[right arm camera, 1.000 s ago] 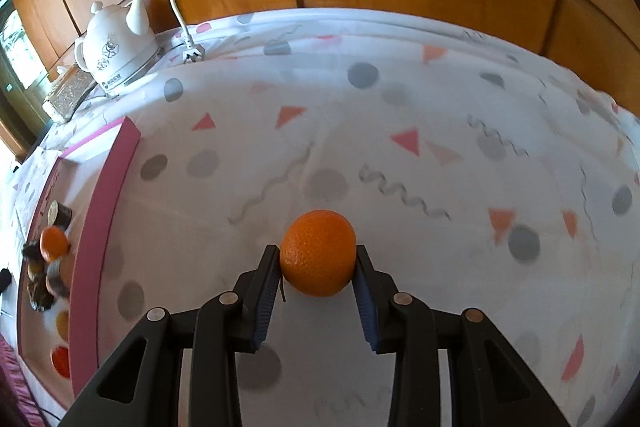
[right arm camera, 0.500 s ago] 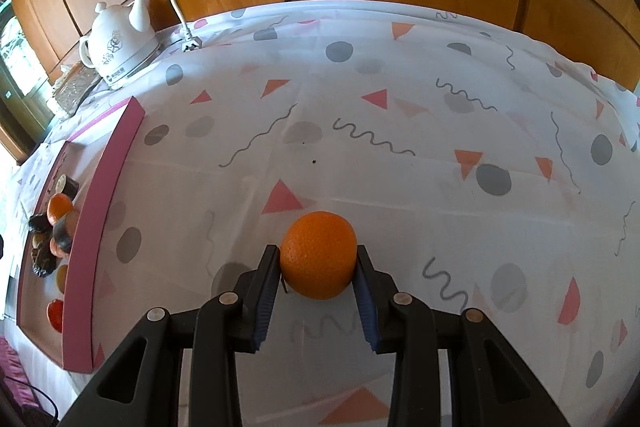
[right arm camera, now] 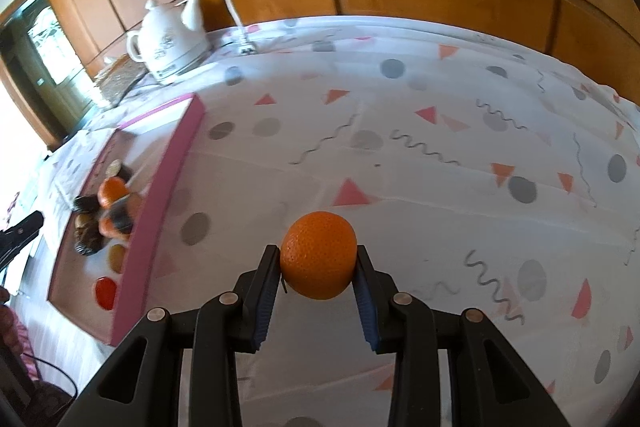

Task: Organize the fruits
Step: 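Carry the orange with the right tool over the pink tray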

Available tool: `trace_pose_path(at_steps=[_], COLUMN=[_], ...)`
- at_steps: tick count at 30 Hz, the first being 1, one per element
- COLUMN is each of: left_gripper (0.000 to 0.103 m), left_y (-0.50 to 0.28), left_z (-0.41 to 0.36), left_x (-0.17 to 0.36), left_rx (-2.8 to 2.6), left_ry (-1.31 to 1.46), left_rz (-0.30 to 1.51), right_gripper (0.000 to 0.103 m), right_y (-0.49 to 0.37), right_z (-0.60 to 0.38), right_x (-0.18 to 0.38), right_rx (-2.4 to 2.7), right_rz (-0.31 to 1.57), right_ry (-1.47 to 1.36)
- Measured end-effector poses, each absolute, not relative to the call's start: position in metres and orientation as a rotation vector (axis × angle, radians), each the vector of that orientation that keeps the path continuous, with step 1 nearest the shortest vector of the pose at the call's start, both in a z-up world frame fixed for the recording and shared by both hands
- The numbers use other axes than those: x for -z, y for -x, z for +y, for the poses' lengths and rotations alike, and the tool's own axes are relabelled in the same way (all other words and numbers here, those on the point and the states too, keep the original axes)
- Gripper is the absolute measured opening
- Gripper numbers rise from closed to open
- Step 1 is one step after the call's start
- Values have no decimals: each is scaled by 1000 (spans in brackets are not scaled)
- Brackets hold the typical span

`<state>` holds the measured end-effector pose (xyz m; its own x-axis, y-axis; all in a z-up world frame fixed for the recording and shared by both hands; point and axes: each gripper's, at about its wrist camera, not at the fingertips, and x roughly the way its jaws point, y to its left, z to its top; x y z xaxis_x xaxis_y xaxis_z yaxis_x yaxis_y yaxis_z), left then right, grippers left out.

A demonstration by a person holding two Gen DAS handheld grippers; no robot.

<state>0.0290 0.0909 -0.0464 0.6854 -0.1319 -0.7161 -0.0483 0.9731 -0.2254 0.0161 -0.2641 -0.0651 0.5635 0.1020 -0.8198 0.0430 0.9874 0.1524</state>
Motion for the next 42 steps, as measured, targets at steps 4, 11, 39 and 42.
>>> trace_pose_path(at_steps=[4,11,39,42], left_gripper=[62,62,62,62], left_y=[-32,-34,-41,-41], left_z=[104,145,138,138], left_x=[45,41,66,66], left_rx=[17,-87,-70,-70], left_ry=[257,311,303,303], left_rz=[806,777,848,850], right_gripper=[36,36,45,45], right_y=[-16,-21,-41,-36], right_z=[-244,-188,-49,-50], right_x=[57,35,90,87], right_rx=[-114,-308,-575,-576], right_rz=[965,942,1100,1084], right_ry=[-151,-91,149,147])
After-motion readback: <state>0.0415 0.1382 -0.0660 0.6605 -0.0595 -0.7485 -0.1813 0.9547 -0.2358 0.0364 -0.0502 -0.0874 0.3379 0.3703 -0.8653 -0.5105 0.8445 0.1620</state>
